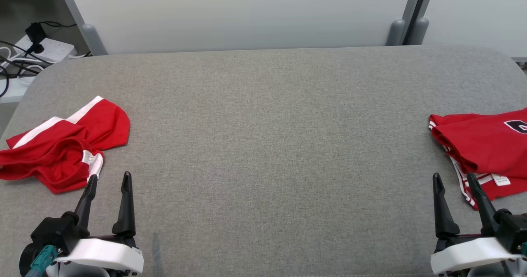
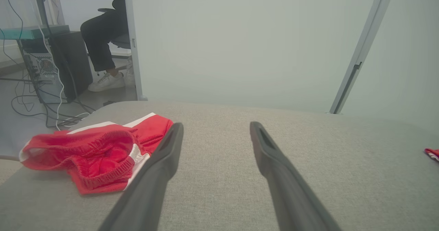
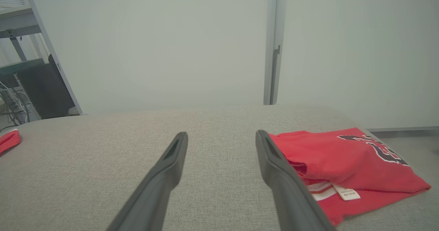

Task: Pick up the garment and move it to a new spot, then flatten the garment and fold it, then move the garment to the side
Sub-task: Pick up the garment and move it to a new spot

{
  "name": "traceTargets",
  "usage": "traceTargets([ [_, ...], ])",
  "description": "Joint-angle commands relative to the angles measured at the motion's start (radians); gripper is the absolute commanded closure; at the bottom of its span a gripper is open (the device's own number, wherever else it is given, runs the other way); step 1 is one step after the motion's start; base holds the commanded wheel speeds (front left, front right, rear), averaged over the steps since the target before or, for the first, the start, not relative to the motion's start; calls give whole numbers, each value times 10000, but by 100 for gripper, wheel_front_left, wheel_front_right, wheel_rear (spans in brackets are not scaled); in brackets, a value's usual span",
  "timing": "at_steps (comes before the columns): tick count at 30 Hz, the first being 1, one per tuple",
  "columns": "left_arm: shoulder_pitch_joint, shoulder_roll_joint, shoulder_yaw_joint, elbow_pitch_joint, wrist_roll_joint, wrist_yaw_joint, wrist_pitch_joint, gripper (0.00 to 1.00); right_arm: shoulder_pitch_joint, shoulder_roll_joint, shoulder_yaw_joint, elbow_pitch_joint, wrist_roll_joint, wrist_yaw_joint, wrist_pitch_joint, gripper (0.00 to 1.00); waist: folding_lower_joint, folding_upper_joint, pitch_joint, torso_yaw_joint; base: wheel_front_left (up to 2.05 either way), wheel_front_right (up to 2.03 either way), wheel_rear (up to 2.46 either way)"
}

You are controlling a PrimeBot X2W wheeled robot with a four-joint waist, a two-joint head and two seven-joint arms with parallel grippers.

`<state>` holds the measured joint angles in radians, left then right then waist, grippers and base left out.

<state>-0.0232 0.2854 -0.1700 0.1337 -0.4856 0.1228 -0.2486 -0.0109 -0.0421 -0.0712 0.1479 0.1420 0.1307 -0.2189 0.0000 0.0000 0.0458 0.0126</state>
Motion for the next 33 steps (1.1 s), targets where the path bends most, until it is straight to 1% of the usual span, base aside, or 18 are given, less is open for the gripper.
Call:
traceTargets([
  [1,-394,122,447,-179,86,-93,-131,0,-206,-106,285,-215,79,0,7,0,0,0,10,36,0,0,0],
  [7,-451,-19,538,-110,139,-201,-131,0,-247,-100,321,-159,117,0,7,0,0,0,33,234,0,0,0],
  [11,-545,-121,620,-94,165,-280,-131,0,-208,-96,326,-189,127,0,19,0,0,0,41,601,0,0,0],
  [15,-659,-236,722,-36,165,-369,-131,0,-221,-92,500,-293,236,0,74,0,0,0,85,1193,0,0,0],
  [23,-828,-676,859,199,249,-589,-131,0,-353,-90,752,-389,225,0,225,0,0,0,81,2713,0,0,0],
  [24,-828,-676,859,199,249,-589,-131,0,-353,-90,752,-389,225,0,225,0,0,0,81,2713,0,0,0],
  [28,-834,-829,1005,355,291,-741,-131,0,-361,-89,908,-450,238,0,285,0,0,0,47,3394,0,0,0],
  [33,-842,-1000,1195,546,355,-946,-132,0,-320,-90,1053,-430,328,0,311,0,0,0,-7,4023,0,0,0],
])
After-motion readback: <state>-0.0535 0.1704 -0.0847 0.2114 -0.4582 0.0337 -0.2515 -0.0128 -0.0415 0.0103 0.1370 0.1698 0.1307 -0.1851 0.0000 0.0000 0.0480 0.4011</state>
